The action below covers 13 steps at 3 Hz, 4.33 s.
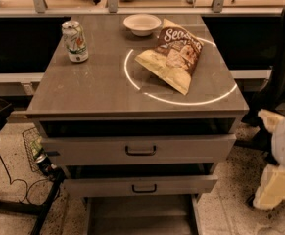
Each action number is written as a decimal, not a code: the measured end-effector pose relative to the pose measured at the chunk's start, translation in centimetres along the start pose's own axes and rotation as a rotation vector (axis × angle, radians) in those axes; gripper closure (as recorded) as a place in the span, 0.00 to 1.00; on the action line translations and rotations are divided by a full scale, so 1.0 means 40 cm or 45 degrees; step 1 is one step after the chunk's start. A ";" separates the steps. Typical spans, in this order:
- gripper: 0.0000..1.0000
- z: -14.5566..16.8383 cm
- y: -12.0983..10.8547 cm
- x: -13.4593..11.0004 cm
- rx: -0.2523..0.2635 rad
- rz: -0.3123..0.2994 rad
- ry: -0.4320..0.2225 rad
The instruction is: Close bottom drawer
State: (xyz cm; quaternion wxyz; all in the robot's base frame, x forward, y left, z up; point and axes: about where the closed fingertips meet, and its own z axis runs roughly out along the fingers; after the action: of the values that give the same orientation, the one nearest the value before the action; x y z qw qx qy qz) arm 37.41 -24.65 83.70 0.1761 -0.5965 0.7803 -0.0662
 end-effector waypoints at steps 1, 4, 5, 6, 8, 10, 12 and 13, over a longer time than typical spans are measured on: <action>0.00 0.104 0.126 0.080 -0.061 0.013 0.099; 0.00 0.267 0.283 0.131 -0.127 0.028 0.161; 0.00 0.389 0.359 0.134 -0.146 -0.009 0.132; 0.19 0.498 0.423 0.132 -0.148 -0.093 0.142; 0.65 0.637 0.512 0.140 -0.183 -0.253 0.189; 1.00 0.635 0.493 0.149 -0.143 -0.258 0.211; 1.00 0.751 0.514 0.137 -0.189 -0.241 0.092; 1.00 0.867 0.564 0.108 -0.242 -0.214 -0.029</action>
Offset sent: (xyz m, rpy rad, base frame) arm -0.1005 -0.0167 -0.1780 -0.1186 0.2018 -0.0564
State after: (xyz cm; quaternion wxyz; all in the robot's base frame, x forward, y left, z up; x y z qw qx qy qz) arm 28.23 -18.75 43.55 0.1215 -0.6745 0.7282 0.0005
